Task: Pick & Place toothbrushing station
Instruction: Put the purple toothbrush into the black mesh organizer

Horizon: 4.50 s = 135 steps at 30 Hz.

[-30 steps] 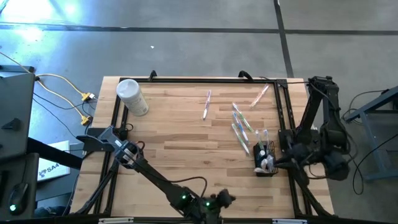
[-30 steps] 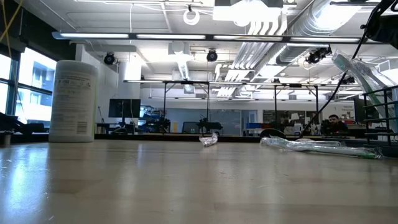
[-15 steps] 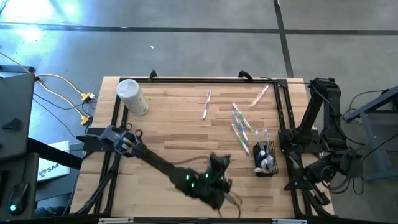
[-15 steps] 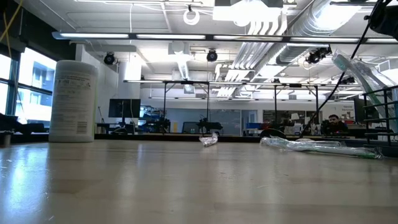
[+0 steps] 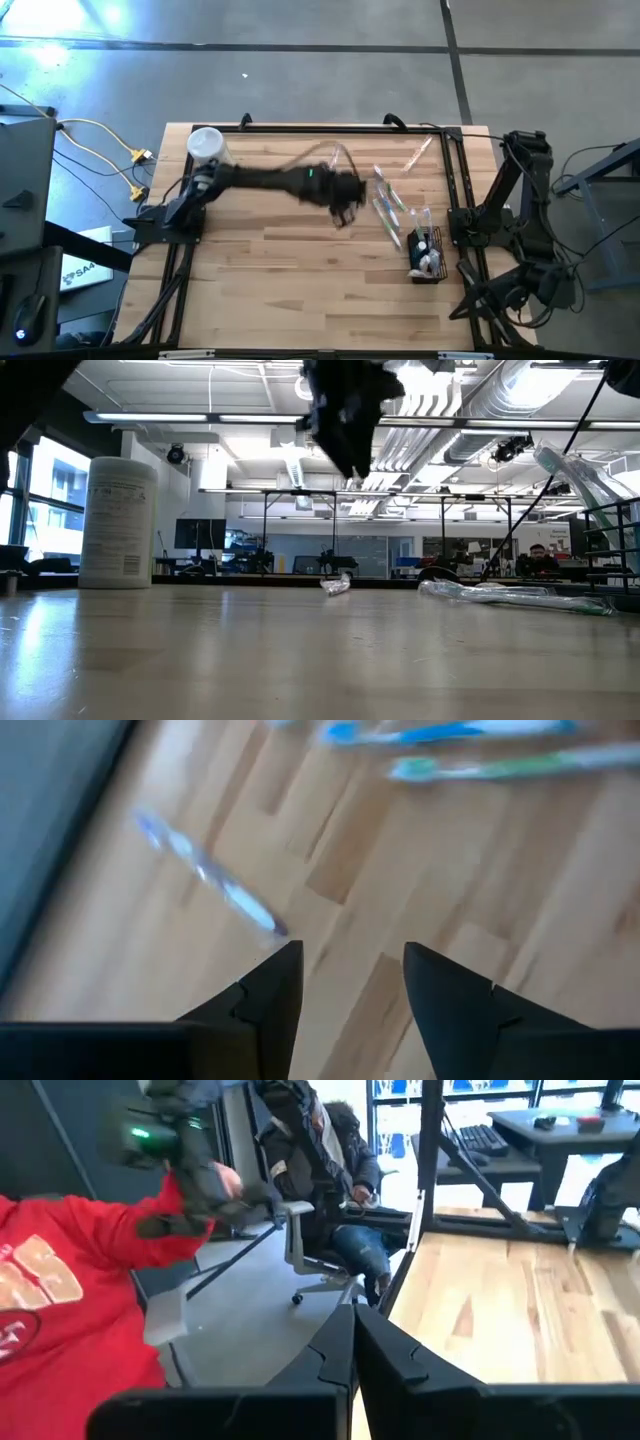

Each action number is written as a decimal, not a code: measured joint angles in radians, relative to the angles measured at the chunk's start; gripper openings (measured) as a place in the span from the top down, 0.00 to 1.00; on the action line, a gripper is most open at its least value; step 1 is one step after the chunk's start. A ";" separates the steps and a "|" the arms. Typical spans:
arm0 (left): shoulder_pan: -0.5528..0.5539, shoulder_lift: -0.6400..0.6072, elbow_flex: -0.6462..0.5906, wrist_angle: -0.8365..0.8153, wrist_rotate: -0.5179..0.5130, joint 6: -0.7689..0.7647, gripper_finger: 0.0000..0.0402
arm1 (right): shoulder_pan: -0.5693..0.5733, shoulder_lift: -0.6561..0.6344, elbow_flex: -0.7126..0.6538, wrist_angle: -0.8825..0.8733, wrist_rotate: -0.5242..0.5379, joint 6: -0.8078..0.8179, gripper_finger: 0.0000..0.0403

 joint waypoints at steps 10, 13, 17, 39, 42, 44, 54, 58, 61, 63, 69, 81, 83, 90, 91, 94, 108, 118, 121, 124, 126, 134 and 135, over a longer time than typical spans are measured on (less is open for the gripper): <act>0.296 0.067 0.003 0.059 0.303 -0.169 0.57 | -0.025 0.054 0.000 0.027 0.000 0.109 1.00; 0.345 0.100 -0.001 0.045 0.351 -0.177 0.57 | -0.025 0.071 0.000 0.028 0.000 0.129 1.00; 0.369 0.147 0.001 0.082 0.374 -0.174 0.57 | -0.025 0.090 0.000 0.040 0.000 0.135 1.00; 0.412 0.250 0.001 0.155 0.399 -0.228 0.57 | -0.025 0.099 0.000 0.043 0.001 0.150 1.00; 0.412 0.250 0.001 0.151 0.379 -0.233 0.57 | -0.025 0.099 0.000 0.039 0.001 0.150 1.00; 0.412 0.250 0.001 0.151 0.375 -0.248 0.57 | -0.025 0.099 0.000 0.038 0.001 0.150 1.00; 0.412 0.293 0.001 0.124 0.340 -0.301 0.57 | -0.025 0.099 0.000 0.032 0.000 0.149 1.00; 0.406 0.290 0.001 0.125 0.331 -0.299 0.57 | -0.025 0.099 0.000 0.031 0.000 0.149 1.00; 0.399 0.290 0.001 0.130 0.330 -0.299 0.57 | -0.025 0.099 0.000 0.023 0.000 0.149 1.00; 0.391 0.290 0.001 0.129 0.331 -0.298 0.57 | -0.025 0.099 0.000 0.010 0.000 0.149 1.00; 0.386 0.290 0.001 0.129 0.309 -0.335 0.57 | -0.025 0.099 0.000 0.008 0.000 0.148 1.00; 0.393 0.290 0.001 0.129 0.306 -0.384 0.58 | -0.025 0.116 0.000 0.009 0.000 0.155 1.00; 0.395 0.290 0.001 0.126 0.306 -0.408 0.58 | -0.025 0.123 0.000 0.010 0.000 0.155 1.00; 0.406 0.290 0.001 0.095 0.302 -0.464 0.63 | -0.025 0.131 0.000 0.010 0.000 0.158 1.00; 0.406 0.290 0.001 0.096 0.298 -0.465 0.66 | -0.025 0.131 0.000 0.011 0.000 0.158 1.00; 0.406 0.290 0.001 0.096 0.290 -0.467 0.77 | -0.025 0.131 0.000 0.011 0.000 0.158 1.00; 0.406 0.296 0.002 0.071 0.326 -0.321 0.98 | -0.025 0.131 0.000 0.011 -0.006 0.185 1.00; 0.350 0.175 0.001 0.083 0.406 -0.233 0.99 | -0.025 0.131 0.000 0.011 -0.030 0.186 1.00; 0.303 0.129 0.001 0.118 0.404 -0.175 1.00 | -0.025 0.131 0.000 0.011 -0.030 0.187 1.00; 0.231 0.074 0.002 0.158 0.402 -0.109 0.99 | -0.025 0.131 0.000 0.010 -0.024 0.187 1.00; 0.173 0.043 0.002 0.157 0.368 -0.083 0.99 | -0.025 0.131 0.000 0.010 -0.022 0.193 1.00; -0.110 -0.043 0.001 0.255 0.051 -0.010 0.99 | -0.025 0.131 0.000 0.010 0.053 0.195 1.00; -0.149 -0.045 0.002 0.305 0.020 0.010 1.00 | -0.025 0.131 0.000 0.011 0.059 0.184 1.00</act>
